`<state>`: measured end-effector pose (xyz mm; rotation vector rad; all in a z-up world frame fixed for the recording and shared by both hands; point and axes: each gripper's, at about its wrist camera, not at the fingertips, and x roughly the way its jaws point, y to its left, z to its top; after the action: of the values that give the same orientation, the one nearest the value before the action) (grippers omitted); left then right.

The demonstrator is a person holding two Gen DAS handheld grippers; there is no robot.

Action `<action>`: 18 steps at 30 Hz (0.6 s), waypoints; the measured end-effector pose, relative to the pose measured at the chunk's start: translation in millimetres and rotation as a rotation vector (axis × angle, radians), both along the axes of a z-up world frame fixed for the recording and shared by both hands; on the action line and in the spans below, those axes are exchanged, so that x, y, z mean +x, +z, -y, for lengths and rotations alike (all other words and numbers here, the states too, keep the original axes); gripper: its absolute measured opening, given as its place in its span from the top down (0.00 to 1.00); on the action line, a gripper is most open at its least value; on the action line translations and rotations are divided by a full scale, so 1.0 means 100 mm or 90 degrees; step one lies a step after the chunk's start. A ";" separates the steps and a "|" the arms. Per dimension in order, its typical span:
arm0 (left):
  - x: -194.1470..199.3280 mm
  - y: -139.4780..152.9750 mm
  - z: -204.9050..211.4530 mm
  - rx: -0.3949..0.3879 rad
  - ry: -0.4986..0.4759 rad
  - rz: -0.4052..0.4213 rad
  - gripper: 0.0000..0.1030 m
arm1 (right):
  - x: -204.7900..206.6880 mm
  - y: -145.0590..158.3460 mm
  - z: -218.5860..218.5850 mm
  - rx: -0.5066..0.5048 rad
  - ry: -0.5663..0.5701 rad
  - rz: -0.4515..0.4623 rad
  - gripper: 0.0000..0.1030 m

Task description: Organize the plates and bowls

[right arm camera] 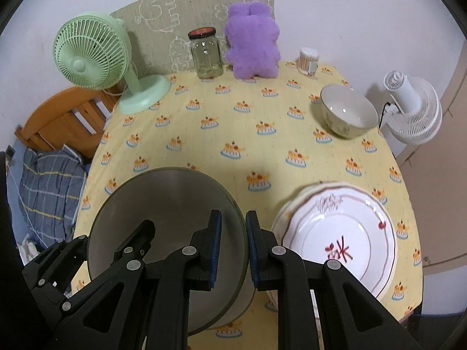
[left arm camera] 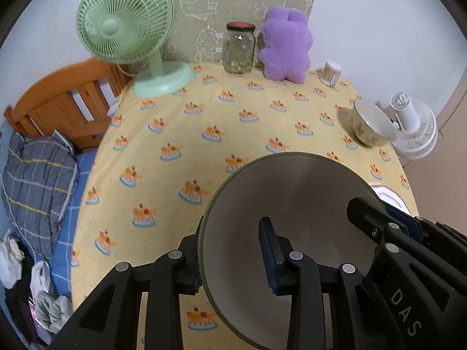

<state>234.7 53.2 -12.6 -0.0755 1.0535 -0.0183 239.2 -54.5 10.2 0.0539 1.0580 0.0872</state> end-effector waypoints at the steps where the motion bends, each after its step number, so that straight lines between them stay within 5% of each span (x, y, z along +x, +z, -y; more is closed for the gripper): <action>1: -0.03 -0.02 0.00 -0.002 0.000 -0.001 0.70 | -0.03 -0.03 0.01 0.000 -0.003 -0.004 0.80; 18: -0.23 -0.33 0.09 0.006 -0.027 -0.032 0.70 | -0.25 -0.33 0.01 -0.030 -0.022 -0.039 0.80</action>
<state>211.7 44.6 -45.8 -0.0449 1.1055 -0.0503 213.7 -55.6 -23.0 0.0325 1.1192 0.0305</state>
